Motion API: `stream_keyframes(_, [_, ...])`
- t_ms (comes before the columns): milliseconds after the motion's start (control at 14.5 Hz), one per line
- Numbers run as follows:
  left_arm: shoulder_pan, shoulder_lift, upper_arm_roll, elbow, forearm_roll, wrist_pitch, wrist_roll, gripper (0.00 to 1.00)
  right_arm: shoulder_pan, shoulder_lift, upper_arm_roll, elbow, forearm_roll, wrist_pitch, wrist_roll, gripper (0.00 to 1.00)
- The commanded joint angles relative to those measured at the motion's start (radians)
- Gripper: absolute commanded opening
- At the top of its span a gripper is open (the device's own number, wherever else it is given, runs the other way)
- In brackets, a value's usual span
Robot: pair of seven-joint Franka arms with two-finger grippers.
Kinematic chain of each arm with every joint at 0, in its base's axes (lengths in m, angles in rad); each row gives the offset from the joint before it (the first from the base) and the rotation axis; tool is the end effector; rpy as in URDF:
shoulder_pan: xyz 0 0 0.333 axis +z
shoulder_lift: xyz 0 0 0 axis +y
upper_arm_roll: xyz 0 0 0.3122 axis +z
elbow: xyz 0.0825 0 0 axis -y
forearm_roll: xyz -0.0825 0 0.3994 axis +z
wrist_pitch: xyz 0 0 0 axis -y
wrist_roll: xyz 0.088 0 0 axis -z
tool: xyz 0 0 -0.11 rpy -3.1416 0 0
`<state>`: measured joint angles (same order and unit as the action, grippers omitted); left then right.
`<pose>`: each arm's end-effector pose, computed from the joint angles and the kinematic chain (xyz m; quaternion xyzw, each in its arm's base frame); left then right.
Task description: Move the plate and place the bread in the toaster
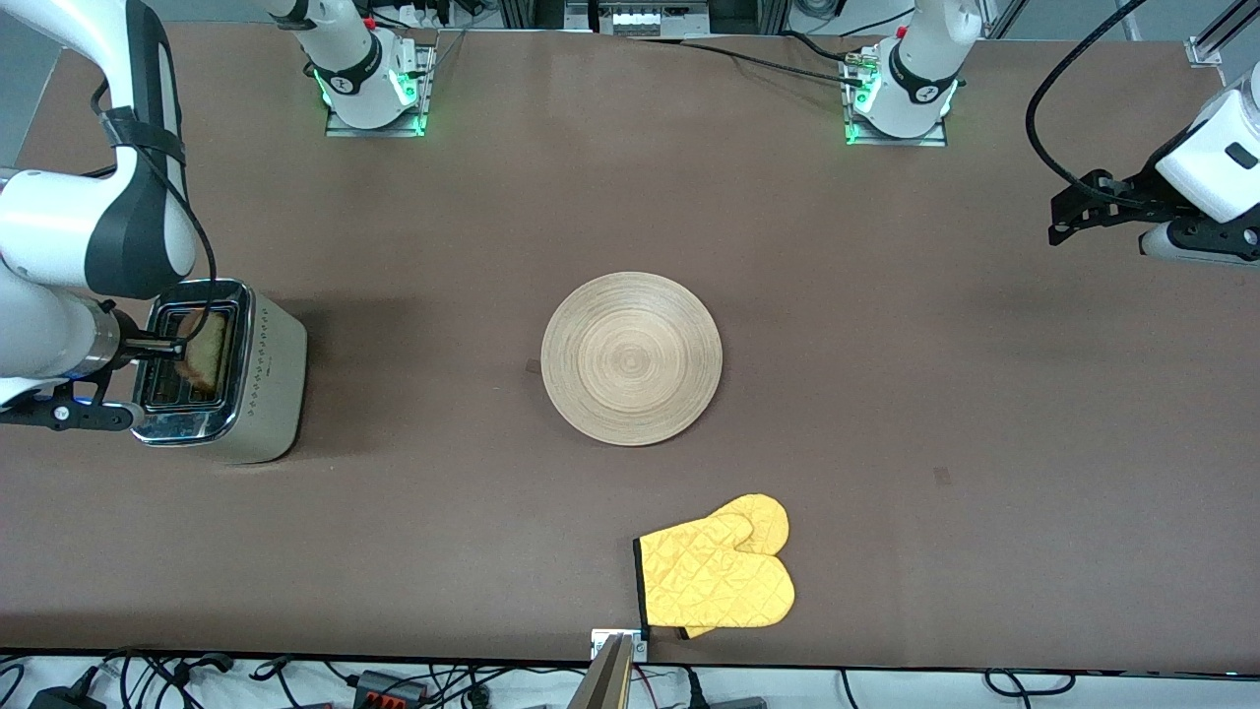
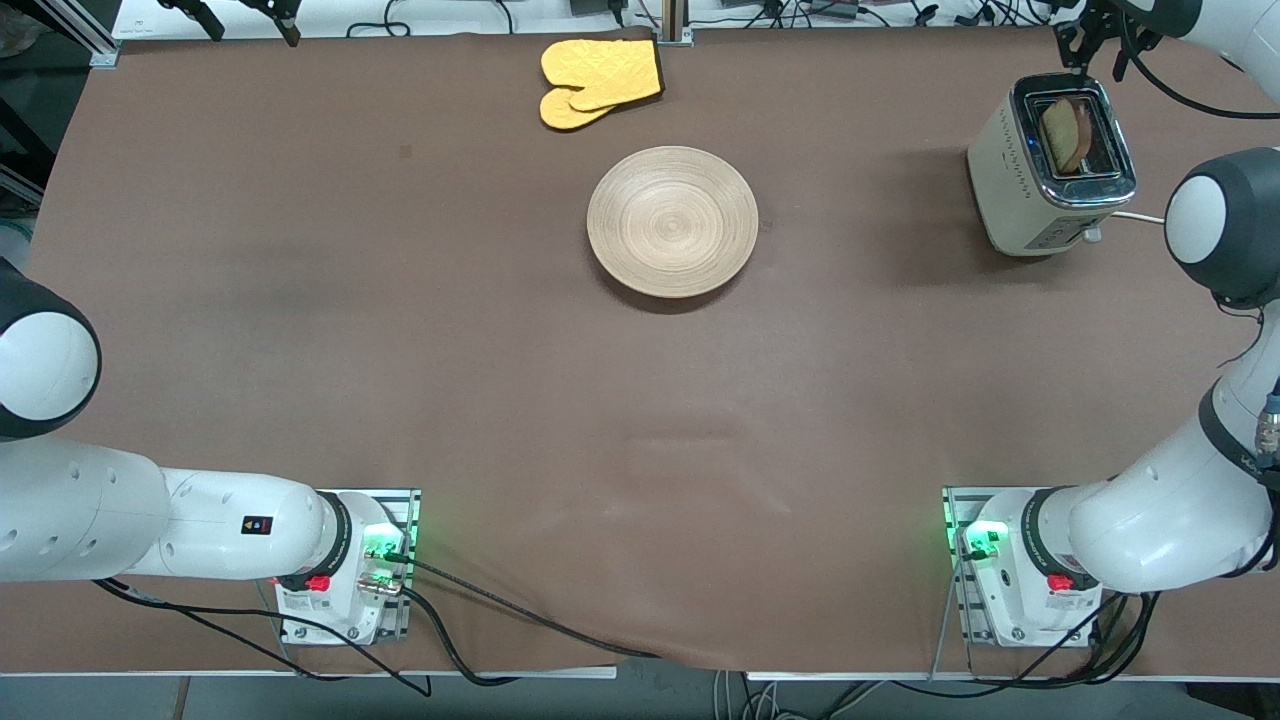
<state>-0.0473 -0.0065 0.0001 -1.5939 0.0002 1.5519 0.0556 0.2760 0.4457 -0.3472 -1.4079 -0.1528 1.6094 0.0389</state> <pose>0.5646 -0.0266 0.6085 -0.9985 0.0514 0.0177 0.0000 0.6719 -0.0276 0.4372 0.9822 -0.0353 -0.1104 0.1481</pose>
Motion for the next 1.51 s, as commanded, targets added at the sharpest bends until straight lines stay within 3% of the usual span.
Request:
stream_keyframes(0, [-0.006,0.011,0.003,0.028,0.014,-0.010,0.018,1.00,-0.014,-0.036,0.005,-0.003,0.067,0.003,0.000,1.00])
stream_keyframes(344, [-0.006,0.011,0.003,0.028,0.014,-0.012,0.018,1.00,-0.009,-0.054,0.010,0.075,0.079,-0.011,-0.008,1.00])
stream_keyframes(895, [-0.005,0.011,0.003,0.028,0.014,-0.012,0.018,1.00,-0.015,-0.137,-0.003,0.078,0.239,-0.066,-0.011,1.00])
stream_keyframes(1446, [-0.006,0.011,0.003,0.028,0.010,-0.012,0.016,1.00,-0.018,-0.133,0.019,0.113,0.242,-0.031,-0.028,1.00])
